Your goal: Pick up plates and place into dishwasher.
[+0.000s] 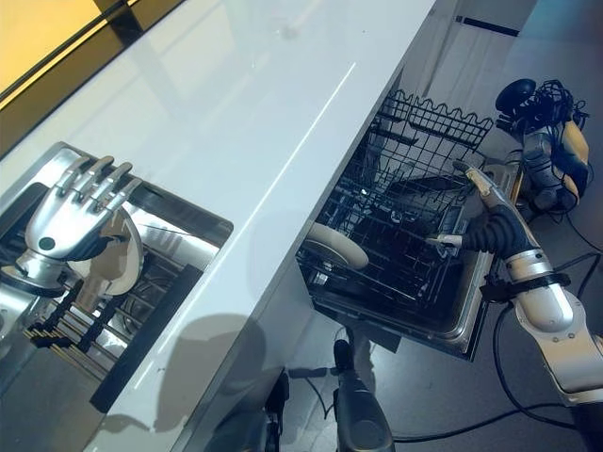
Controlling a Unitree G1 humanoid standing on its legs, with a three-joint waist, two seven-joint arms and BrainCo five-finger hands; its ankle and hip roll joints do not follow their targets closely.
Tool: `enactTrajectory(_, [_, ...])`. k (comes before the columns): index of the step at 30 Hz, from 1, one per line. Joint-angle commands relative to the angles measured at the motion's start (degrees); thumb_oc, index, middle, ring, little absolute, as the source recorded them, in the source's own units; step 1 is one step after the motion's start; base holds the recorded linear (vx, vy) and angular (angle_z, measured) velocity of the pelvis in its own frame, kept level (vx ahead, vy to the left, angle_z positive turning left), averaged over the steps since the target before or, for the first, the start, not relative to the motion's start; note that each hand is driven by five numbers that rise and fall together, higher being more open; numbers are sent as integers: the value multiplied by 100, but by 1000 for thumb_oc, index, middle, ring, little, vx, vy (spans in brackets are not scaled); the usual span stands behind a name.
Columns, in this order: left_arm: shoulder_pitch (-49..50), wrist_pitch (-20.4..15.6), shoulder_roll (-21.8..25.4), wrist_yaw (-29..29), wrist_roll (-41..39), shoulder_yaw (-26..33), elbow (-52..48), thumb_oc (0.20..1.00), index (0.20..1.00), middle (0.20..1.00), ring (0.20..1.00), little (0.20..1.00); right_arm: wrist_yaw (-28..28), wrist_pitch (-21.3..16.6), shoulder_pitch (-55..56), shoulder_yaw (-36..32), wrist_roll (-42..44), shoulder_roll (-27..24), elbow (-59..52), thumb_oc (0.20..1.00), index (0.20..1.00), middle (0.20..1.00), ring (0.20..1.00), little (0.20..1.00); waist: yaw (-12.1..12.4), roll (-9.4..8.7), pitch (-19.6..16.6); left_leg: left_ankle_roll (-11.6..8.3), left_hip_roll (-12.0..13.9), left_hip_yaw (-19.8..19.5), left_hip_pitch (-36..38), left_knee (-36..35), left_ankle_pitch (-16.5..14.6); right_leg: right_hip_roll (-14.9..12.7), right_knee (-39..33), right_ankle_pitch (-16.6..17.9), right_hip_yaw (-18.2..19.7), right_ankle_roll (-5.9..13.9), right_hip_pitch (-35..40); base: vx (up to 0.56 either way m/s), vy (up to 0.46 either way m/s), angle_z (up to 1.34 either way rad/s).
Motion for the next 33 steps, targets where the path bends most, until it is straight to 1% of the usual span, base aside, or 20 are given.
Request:
enactTrajectory(1, [-100, 50, 336, -75, -24, 33, 209, 382, 382, 382, 382, 382, -210, -233, -92, -17, -42, -150, -74, 1000, 1000, 1000, 1000, 1000, -106, -137, -275, 455, -409, 123, -918, 924, -238, -709, 712, -629, 80, 833, 56, 35, 11, -6])
enactTrajectory(2, [-103, 29, 333, -124, -24, 27, 195, 200, 200, 200, 200, 200, -217, -228, -83, -21, -50, -147, -75, 1000, 1000, 1000, 1000, 1000, -107, -140, -272, 462, -411, 125, -920, 930, -244, -709, 711, -626, 88, 836, 56, 25, 2, -6])
enactTrajectory(11, [-357, -20, 404, -209, -96, -175, 276, 200, 200, 200, 200, 200, -299, -203, -202, 65, -70, -112, -52, 1000, 1000, 1000, 1000, 1000, -98, -146, -165, 499, -435, 96, -1018, 990, -265, -687, 740, -594, 116, 838, -28, -4, -6, -7])
enactTrajectory(17, [-341, -34, 407, -243, -134, -92, 237, 200, 200, 200, 200, 200, -300, -200, -194, 55, -115, -62, -88, 1000, 1000, 1000, 1000, 1000, -67, -145, -126, 514, -466, 49, -1060, 1038, -279, -697, 747, -593, 99, 826, -38, -1, 1, 3])
enactTrajectory(23, [-286, 2, 376, -103, -142, -1, 285, 200, 200, 200, 200, 200, -282, -169, -219, 80, -125, -23, -75, 1000, 1000, 1000, 1000, 1000, -24, -160, -160, 511, -466, 37, -1029, 1020, -279, -717, 725, -597, 45, 826, 3, 0, 0, 0])
enactTrajectory(25, [-234, 43, 334, 3, -113, 63, 287, 200, 200, 200, 200, 200, -279, -174, -181, 64, -129, -2, -79, 1000, 1000, 1000, 1000, 1000, -11, -167, -189, 511, -469, 27, -992, 987, -276, -720, 699, -599, 26, 828, 37, 0, 0, 0])
enactTrajectory(28, [-94, 179, 261, 358, -132, 251, 329, 200, 200, 200, 200, 200, -260, -189, -106, 30, -147, 45, -76, 1000, 1000, 1000, 1000, 1000, 13, -180, -243, 506, -462, 13, -904, 932, -270, -725, 687, -611, -13, 829, 100, 24, -4, 0])
enactTrajectory(30, [1, 312, 197, 679, -263, 449, 382, 200, 200, 200, 200, 200, -217, -221, -38, -13, -150, 80, -68, 1000, 1000, 1000, 1000, 1000, 30, -193, -293, 500, -461, 5, -830, 873, -261, -736, 654, -615, -36, 838, 168, 48, -5, 2])
enactTrajectory(33, [143, 426, 99, 960, -353, 728, 378, 200, 200, 200, 200, 200, -162, -225, 55, -56, -159, 138, -90, 1000, 1000, 1000, 1000, 1000, 46, -216, -370, 498, -458, -12, -722, 796, -259, -746, 618, -623, -64, 848, 250, 69, -11, 5])
